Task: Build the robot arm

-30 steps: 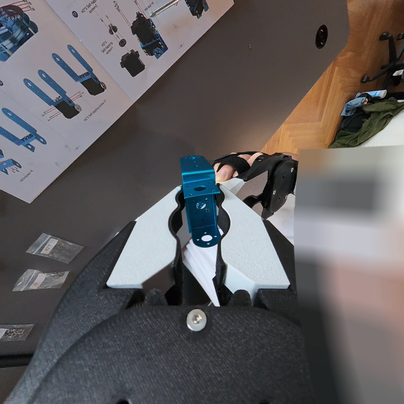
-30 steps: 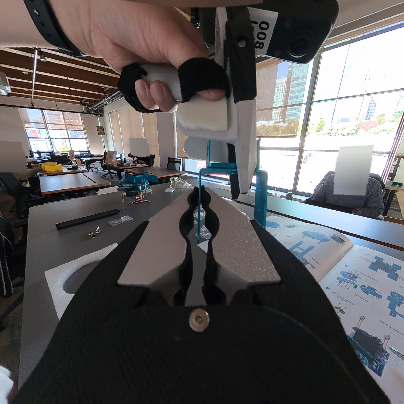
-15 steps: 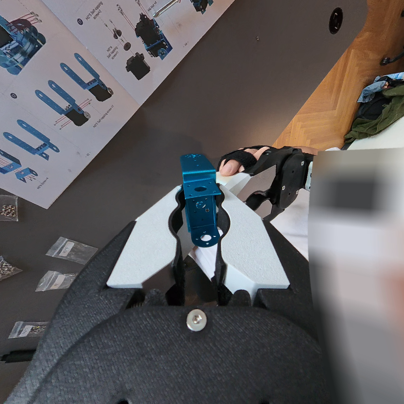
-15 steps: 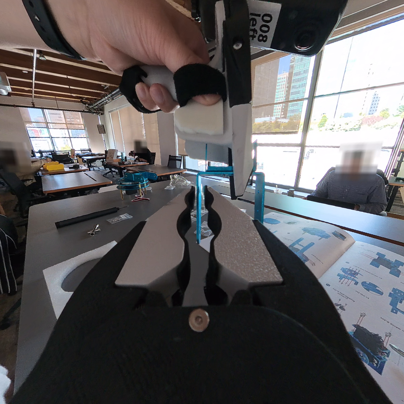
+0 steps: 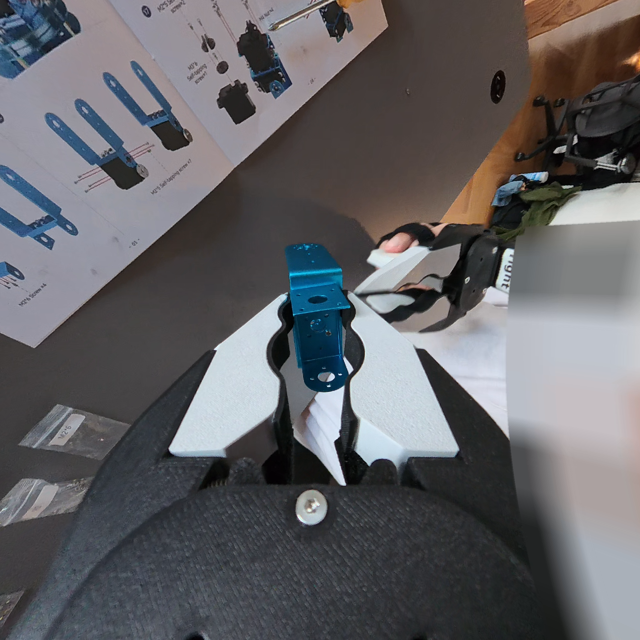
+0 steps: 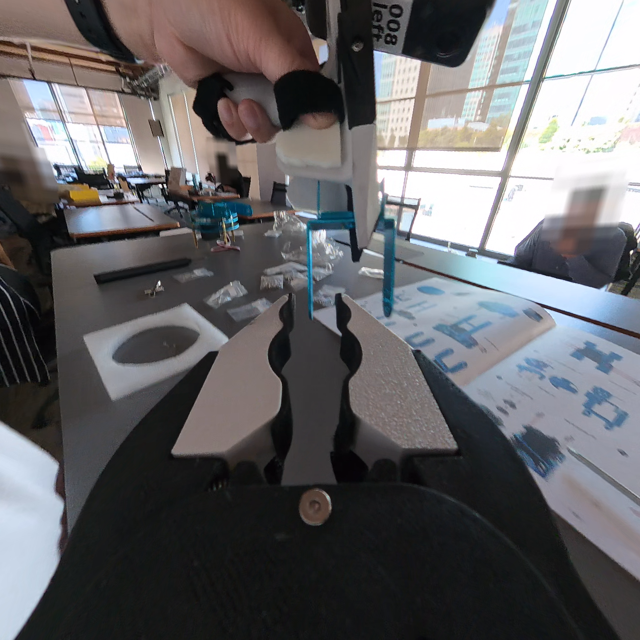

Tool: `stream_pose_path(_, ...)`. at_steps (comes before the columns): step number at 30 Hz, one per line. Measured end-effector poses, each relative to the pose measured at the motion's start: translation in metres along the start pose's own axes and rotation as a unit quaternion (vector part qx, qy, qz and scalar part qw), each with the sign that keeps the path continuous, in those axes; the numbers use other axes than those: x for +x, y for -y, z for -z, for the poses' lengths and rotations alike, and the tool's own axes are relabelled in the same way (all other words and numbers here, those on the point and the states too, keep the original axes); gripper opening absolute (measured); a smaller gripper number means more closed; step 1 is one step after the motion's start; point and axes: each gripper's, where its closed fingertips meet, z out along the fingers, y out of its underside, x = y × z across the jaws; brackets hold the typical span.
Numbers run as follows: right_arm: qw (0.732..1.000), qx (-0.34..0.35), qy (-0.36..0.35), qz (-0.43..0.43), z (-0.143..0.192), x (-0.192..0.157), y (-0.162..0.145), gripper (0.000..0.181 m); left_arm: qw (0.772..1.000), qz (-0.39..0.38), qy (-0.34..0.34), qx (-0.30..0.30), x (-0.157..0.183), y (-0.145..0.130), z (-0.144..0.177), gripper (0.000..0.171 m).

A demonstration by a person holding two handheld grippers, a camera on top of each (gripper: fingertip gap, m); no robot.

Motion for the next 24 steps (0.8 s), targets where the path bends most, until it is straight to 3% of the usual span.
stream_pose_path(3,0.998,-0.054,-0.015,0.032,0.038,0.019,-0.018,0.026,1.000,0.013,-0.016,0.003,-0.011,-0.003,-0.004,0.026)
stream_pose_path(9,0.961,-0.251,-0.089,0.073,0.149,0.130,-0.067,0.016,0.999,0.027,-0.035,0.004,-0.020,-0.005,-0.008,0.026)
stream_pose_path(11,0.946,-0.314,-0.047,0.055,0.170,0.144,-0.082,0.014,0.999,0.027,-0.038,0.001,-0.018,-0.005,-0.009,0.026)
stream_pose_path(13,0.926,-0.371,-0.008,0.070,0.179,0.154,-0.093,0.011,0.999,0.028,-0.041,-0.001,-0.016,-0.005,-0.011,0.026)
stream_pose_path(18,0.836,-0.522,0.096,0.141,0.186,0.167,-0.105,0.007,0.998,0.033,-0.052,0.000,-0.010,-0.008,-0.016,0.027)
stream_pose_path(21,0.795,-0.574,0.144,0.134,0.185,0.168,-0.105,0.007,0.998,0.037,-0.054,0.002,-0.010,-0.010,-0.017,0.027)
stream_pose_path(24,0.749,-0.601,0.200,0.192,0.190,0.168,-0.111,0.004,0.997,0.045,-0.062,0.005,-0.008,-0.012,-0.016,0.026)
